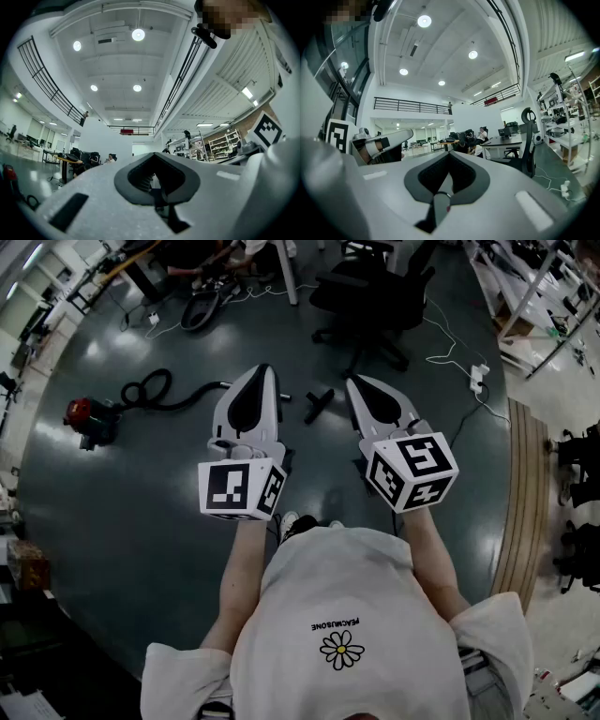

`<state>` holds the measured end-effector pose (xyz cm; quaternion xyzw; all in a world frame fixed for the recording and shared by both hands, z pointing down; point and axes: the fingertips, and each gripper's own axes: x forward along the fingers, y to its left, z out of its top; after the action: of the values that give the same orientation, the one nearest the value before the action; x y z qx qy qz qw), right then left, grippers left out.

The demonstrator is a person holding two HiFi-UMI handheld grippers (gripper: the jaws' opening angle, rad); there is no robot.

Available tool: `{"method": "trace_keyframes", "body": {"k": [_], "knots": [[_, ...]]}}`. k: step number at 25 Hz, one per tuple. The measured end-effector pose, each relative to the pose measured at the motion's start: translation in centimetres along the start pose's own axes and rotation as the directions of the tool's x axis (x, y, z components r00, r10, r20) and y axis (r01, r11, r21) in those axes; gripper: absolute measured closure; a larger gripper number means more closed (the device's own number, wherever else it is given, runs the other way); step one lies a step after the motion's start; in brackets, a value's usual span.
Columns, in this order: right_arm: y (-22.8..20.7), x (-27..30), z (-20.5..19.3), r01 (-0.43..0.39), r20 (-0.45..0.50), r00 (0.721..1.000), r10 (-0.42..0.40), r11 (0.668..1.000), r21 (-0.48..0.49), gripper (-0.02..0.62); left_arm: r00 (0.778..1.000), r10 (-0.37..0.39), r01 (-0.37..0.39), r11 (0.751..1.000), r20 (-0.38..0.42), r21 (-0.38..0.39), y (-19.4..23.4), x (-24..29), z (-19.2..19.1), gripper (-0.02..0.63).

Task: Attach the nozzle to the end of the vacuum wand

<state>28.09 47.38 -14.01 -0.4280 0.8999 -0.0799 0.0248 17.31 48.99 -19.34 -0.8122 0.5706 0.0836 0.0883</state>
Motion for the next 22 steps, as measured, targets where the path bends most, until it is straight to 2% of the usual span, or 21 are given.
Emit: {"method": "trace_keyframes", "body": {"k": [7, 13, 18, 22], "knots": [[-0.3, -0.1, -0.5, -0.013, 0.0, 1.0, 0.013, 1.0, -0.014, 0.59, 1.0, 0.002, -0.002, 1.0, -0.001, -0.011, -0.3, 0.1, -0.6, 0.604], [0.2, 0.3, -1.1, -0.066, -0.007, 0.998, 0.065, 0.997, -0.043, 0.59, 0.999, 0.04, -0.041, 0.999, -0.021, -0.026, 2.2, -1.5, -1.8, 0.604], [0.4, 2.5, -3.1, -0.111, -0.041, 0.993, 0.113, 0.992, 0.057, 0.59, 0.994, 0.092, -0.093, 0.995, -0.051, -0.029, 5.6, -3.0, -3.4, 0.604], [-0.4, 5.7, -5.5, -0.104, -0.104, 0.988, 0.114, 0.99, 0.094, 0.59, 0.988, 0.131, -0.138, 0.987, -0.084, -0.082, 9.1, -2.3, -6.4, 0.604]]}}
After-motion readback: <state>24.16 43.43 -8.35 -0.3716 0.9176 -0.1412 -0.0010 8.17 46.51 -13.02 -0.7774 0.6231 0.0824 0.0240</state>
